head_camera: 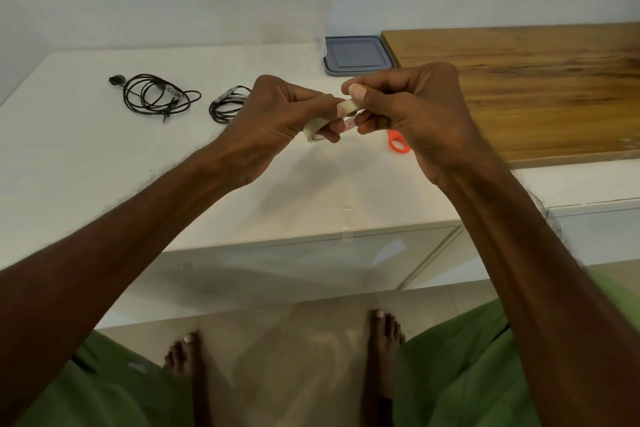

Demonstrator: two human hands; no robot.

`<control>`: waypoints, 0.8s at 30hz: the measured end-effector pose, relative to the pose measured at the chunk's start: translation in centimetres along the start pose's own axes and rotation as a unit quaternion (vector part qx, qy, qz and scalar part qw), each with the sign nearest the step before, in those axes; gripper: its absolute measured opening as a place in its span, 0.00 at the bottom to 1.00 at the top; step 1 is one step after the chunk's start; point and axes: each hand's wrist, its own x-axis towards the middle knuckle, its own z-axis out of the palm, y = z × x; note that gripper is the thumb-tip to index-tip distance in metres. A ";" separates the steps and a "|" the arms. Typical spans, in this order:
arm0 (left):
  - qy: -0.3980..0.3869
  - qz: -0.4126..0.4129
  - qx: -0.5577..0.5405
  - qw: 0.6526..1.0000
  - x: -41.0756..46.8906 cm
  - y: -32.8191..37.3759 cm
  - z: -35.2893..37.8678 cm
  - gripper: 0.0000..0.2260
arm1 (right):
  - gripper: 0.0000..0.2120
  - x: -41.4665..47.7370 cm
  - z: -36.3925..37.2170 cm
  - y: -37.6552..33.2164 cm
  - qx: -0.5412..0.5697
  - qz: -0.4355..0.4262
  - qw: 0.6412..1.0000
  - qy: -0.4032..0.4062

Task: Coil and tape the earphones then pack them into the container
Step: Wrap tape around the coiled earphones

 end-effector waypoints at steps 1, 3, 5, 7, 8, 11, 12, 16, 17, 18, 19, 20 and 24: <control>0.007 0.000 0.001 1.000 0.0 -0.1 0.1 0.06 | 0.09 0.0 0.1 0.1 -0.003 0.000 1.000 0.004; 0.022 0.002 0.002 1.000 0.0 -0.2 0.3 0.07 | 0.09 0.0 0.2 0.1 -0.007 0.004 1.000 0.011; 0.024 0.003 0.002 1.000 0.0 -0.2 0.4 0.06 | 0.09 0.0 0.3 0.1 -0.009 0.007 1.000 0.015; 0.006 0.000 -0.016 1.000 0.0 -0.1 0.2 0.05 | 0.09 0.0 0.2 0.1 -0.006 0.007 1.000 0.012; -0.005 -0.003 -0.030 1.000 0.0 0.0 0.1 0.05 | 0.09 -0.1 0.1 0.2 -0.001 0.008 1.000 0.011; -0.015 -0.026 -0.065 0.997 0.2 0.2 -0.1 0.07 | 0.10 0.0 0.1 0.3 -0.002 0.006 1.000 0.030; -0.014 -0.038 -0.075 0.996 0.2 0.2 -0.1 0.08 | 0.10 -0.1 0.2 0.4 -0.013 -0.003 0.999 0.046; -0.006 -0.090 -0.118 0.989 0.4 0.3 -0.2 0.20 | 0.15 -0.3 0.6 0.3 -0.099 -0.048 0.991 0.078; -0.005 -0.095 -0.122 0.988 0.4 0.3 -0.2 0.21 | 0.15 -0.4 0.7 0.3 -0.123 -0.047 0.988 0.078; -0.010 -0.094 -0.118 0.989 0.4 0.3 -0.2 0.21 | 0.15 -0.3 0.7 0.3 -0.134 -0.040 0.987 0.080; -0.019 -0.087 -0.106 0.990 0.4 0.3 -0.2 0.19 | 0.15 -0.2 0.6 0.4 -0.132 -0.031 0.987 0.084; -0.031 -0.078 -0.093 0.992 0.3 0.2 -0.2 0.17 | 0.15 -0.2 0.5 0.4 -0.124 -0.024 0.988 0.088; -0.059 -0.051 -0.089 0.993 0.0 -0.1 -0.5 0.12 | 0.12 -0.1 0.1 0.3 -0.087 -0.031 0.992 0.083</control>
